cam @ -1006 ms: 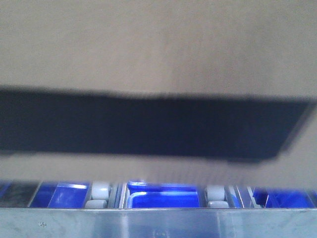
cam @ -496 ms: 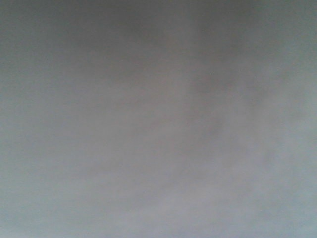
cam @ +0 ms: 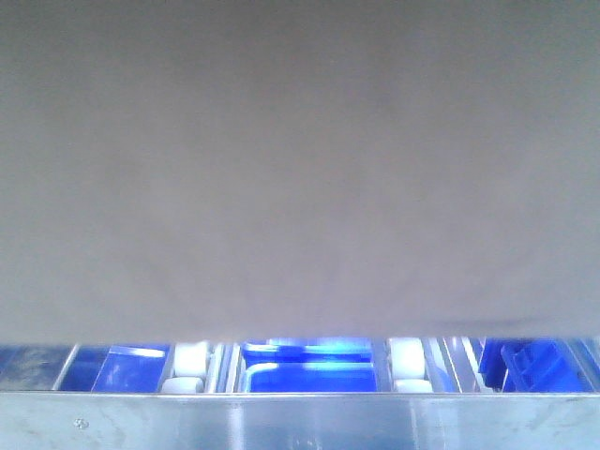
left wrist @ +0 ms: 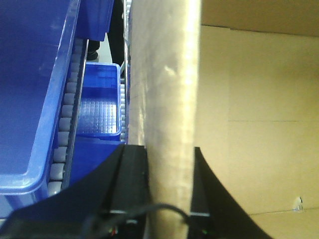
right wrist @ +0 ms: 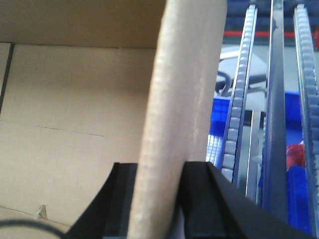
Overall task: Grab box from left shelf to table start
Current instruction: 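Lift the box with both grippers and pull it off the shelf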
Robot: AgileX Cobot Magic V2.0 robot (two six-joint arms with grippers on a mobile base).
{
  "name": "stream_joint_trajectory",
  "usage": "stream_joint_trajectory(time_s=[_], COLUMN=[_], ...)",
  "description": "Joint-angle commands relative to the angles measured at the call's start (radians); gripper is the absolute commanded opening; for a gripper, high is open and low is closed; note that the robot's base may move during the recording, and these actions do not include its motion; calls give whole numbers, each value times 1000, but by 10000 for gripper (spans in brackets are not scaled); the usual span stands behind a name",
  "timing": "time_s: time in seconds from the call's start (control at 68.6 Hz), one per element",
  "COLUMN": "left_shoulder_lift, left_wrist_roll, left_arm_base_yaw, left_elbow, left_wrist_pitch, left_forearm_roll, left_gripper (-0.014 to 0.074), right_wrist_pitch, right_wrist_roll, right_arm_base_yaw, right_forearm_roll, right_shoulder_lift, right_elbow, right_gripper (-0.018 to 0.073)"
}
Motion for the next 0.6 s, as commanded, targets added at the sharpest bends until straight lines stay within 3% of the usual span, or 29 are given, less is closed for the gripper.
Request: stream_joint_trajectory(time_s=[0.0,0.583], left_shoulder_lift=[7,7], left_wrist_roll=[-25,-25], left_arm_base_yaw=[-2,-2], left_elbow=[-37,-37], left_wrist_pitch=[-150,-129], left_forearm_roll=[4,-2], left_gripper=[-99,-99], right_wrist_pitch=[-145,-158], right_wrist_roll=[-13,-13], right_arm_base_yaw=[-5,-5], right_forearm_roll=[-43,-43], right_shoulder_lift=[8,9], right_elbow=[-30,-30], right_gripper=[57,57])
